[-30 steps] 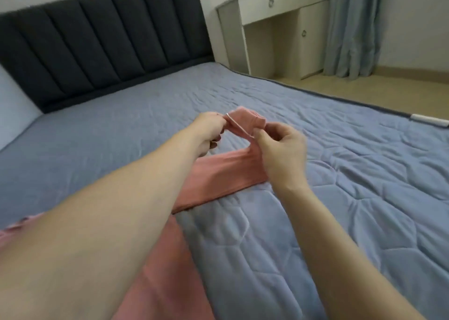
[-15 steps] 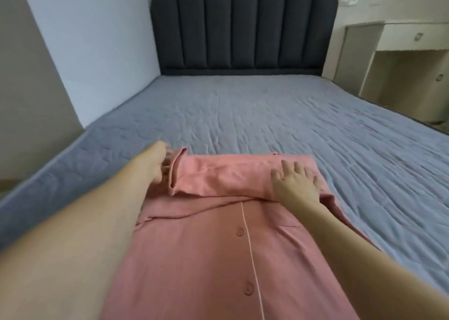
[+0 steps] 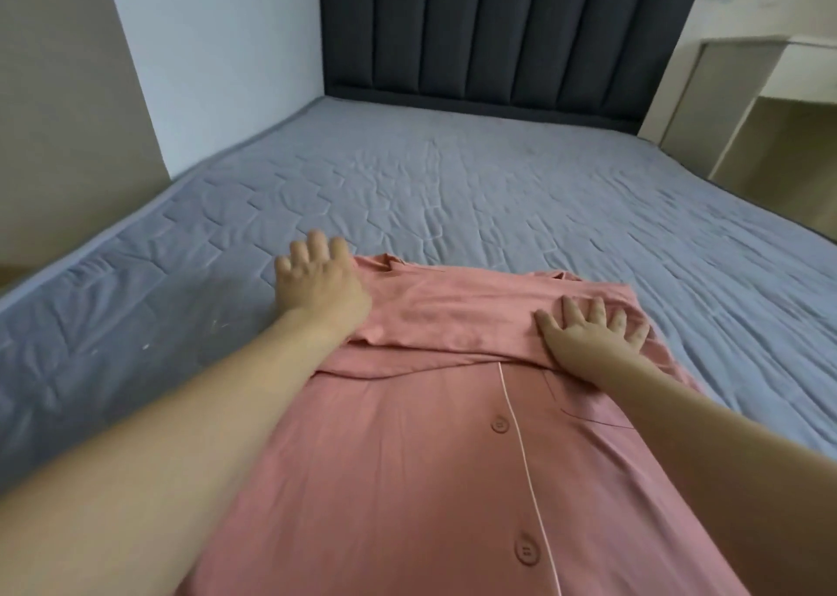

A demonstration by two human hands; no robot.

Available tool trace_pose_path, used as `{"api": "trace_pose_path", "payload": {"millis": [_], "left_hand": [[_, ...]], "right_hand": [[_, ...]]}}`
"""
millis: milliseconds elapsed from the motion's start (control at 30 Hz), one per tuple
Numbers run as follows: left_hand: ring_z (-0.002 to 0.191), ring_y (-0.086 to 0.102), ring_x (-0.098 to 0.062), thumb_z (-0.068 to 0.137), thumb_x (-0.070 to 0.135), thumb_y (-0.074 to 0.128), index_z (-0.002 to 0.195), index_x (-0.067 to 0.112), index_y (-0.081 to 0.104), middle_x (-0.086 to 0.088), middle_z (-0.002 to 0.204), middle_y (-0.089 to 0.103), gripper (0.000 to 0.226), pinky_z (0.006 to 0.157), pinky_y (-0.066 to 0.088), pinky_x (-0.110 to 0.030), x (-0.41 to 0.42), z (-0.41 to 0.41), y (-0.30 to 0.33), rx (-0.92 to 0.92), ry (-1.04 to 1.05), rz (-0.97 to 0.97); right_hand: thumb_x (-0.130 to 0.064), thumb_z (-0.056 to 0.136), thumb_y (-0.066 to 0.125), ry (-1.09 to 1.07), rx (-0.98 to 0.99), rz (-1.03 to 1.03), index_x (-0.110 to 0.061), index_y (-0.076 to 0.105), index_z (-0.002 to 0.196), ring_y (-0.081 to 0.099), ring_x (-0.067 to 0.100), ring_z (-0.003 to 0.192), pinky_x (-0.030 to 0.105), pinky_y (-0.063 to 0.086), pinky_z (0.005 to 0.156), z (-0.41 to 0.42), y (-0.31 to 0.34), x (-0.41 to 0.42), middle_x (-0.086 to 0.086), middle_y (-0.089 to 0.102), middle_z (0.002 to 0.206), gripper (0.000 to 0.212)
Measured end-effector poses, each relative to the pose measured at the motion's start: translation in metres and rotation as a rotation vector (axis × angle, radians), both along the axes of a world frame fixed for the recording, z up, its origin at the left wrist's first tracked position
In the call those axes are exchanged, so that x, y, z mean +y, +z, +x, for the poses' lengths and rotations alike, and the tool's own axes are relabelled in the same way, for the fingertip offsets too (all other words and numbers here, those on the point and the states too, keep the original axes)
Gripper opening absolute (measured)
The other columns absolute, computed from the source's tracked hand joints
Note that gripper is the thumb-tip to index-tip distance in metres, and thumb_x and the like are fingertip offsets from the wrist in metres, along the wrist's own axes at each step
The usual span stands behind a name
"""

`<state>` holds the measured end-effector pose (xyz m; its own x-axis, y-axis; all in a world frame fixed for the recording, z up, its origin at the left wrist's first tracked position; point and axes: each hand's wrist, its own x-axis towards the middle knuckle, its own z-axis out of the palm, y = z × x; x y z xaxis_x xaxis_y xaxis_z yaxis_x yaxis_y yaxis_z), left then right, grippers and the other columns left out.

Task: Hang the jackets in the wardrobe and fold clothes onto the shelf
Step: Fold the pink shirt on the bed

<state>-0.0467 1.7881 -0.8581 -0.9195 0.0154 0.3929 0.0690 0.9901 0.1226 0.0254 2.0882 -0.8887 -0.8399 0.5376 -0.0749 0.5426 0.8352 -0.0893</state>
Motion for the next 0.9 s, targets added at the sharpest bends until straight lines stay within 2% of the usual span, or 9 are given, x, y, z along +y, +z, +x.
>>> {"api": "trace_pose_path", "payload": {"millis": [67,133,167,200,267,500,667,800,900], "left_hand": [[0.140,0.027,-0.031,0.094,0.050,0.035,0.141,0.025,0.041,-0.009,0.154,0.030,0.053,0.114,0.013,-0.054,0.023,0.003,-0.007,-0.018,-0.221,-0.065],[0.150,0.003,-0.024,0.094,0.064,0.016,0.151,0.039,0.022,0.001,0.164,0.008,0.062,0.114,-0.010,-0.060,0.032,-0.001,-0.023,-0.265,-0.271,-0.086],[0.151,-0.005,-0.021,0.092,0.070,0.010,0.153,0.042,0.012,0.004,0.165,0.000,0.067,0.112,-0.014,-0.061,0.029,-0.004,-0.035,-0.370,-0.234,-0.079],[0.151,-0.009,-0.019,0.089,0.074,0.005,0.153,0.043,0.005,0.005,0.165,-0.004,0.071,0.112,-0.015,-0.061,0.023,-0.006,-0.048,-0.416,-0.189,-0.077],[0.150,-0.012,-0.017,0.084,0.078,-0.001,0.153,0.043,0.000,0.004,0.165,-0.007,0.077,0.112,-0.014,-0.061,0.019,-0.011,-0.065,-0.384,-0.142,-0.104],[0.150,-0.014,-0.015,0.087,0.072,-0.007,0.156,0.029,-0.001,0.003,0.165,-0.007,0.082,0.116,-0.013,-0.055,0.018,0.018,-0.070,-0.321,-0.052,-0.158],[0.150,-0.016,-0.016,0.089,0.069,-0.005,0.157,0.023,-0.001,0.004,0.164,-0.010,0.082,0.118,-0.011,-0.053,-0.014,0.092,-0.070,-0.399,-0.062,-0.162],[0.150,-0.014,-0.021,0.088,0.070,-0.003,0.157,0.023,0.001,0.000,0.165,-0.006,0.084,0.118,-0.010,-0.053,-0.029,0.168,-0.062,-0.464,-0.053,-0.173],[0.149,-0.018,-0.020,0.080,0.080,0.000,0.156,0.027,-0.007,0.002,0.164,-0.013,0.092,0.117,-0.012,-0.054,-0.022,0.233,-0.048,-0.594,-0.229,-0.149]], "right_hand": [[-0.082,0.081,0.007,0.044,0.003,0.018,-0.038,0.001,0.154,-0.011,0.036,0.148,0.056,-0.015,0.115,-0.001,-0.008,0.012,0.008,-0.009,0.163,0.085],[-0.087,0.073,0.003,0.072,0.021,0.005,-0.043,-0.001,0.152,-0.012,0.034,0.148,0.055,-0.013,0.116,-0.004,-0.013,0.027,0.007,-0.010,0.163,0.091],[-0.089,0.071,0.002,0.083,0.031,-0.004,-0.044,-0.001,0.152,-0.011,0.032,0.148,0.054,-0.012,0.116,-0.007,-0.015,0.034,0.006,-0.009,0.163,0.092],[-0.089,0.070,0.001,0.091,0.044,-0.010,-0.045,0.000,0.151,-0.011,0.030,0.149,0.054,-0.010,0.117,-0.010,-0.018,0.040,0.005,-0.008,0.163,0.093],[-0.087,0.071,0.002,0.093,0.089,-0.001,-0.045,0.003,0.151,-0.008,0.027,0.149,0.055,-0.007,0.117,-0.015,-0.027,0.047,0.004,-0.005,0.163,0.090],[-0.069,0.089,0.009,0.101,0.176,0.040,-0.037,0.010,0.153,-0.005,0.028,0.149,0.053,-0.004,0.118,0.023,-0.034,0.033,0.006,-0.002,0.163,0.071],[-0.064,0.092,0.014,0.136,0.134,-0.027,-0.034,0.007,0.154,-0.006,0.023,0.150,0.050,-0.005,0.119,0.110,-0.034,0.020,0.003,-0.003,0.163,0.069],[-0.064,0.091,0.008,0.191,0.060,0.008,-0.030,0.002,0.155,-0.004,0.023,0.150,0.045,-0.006,0.120,0.187,-0.033,0.002,0.002,-0.005,0.163,0.072],[-0.058,0.096,0.010,0.327,-0.038,0.051,-0.027,-0.003,0.155,-0.001,0.025,0.149,0.045,0.000,0.119,0.242,-0.029,-0.021,0.003,-0.007,0.163,0.068]]}}
